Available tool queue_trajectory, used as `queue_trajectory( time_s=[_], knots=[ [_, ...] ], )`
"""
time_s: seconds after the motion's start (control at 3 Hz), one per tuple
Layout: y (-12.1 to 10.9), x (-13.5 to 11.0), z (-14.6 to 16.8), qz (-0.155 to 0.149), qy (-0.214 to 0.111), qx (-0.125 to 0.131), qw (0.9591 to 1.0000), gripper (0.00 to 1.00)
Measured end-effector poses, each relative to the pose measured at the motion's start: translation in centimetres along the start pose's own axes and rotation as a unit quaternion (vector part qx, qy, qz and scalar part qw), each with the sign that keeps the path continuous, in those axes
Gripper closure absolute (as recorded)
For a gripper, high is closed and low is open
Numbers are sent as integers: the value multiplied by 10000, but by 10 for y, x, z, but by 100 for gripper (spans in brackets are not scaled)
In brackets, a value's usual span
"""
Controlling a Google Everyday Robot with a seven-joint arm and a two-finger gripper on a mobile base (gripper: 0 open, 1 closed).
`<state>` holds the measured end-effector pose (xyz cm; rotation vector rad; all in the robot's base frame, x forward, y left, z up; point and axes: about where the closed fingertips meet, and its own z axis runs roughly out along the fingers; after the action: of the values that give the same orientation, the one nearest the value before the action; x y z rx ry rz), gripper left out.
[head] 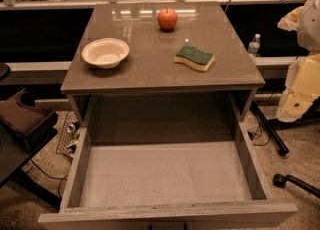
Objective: Place sponge into top drawer
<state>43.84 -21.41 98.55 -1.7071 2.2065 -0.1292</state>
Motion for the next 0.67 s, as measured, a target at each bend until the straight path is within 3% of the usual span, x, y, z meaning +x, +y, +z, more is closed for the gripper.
queue_trajectory(
  time_s=[0.33,0.67],
  knots=[
    [0,0,0,0,0,1,10000,0],
    [-17,-8,-3,98,-217,77,9997,0]
  ],
)
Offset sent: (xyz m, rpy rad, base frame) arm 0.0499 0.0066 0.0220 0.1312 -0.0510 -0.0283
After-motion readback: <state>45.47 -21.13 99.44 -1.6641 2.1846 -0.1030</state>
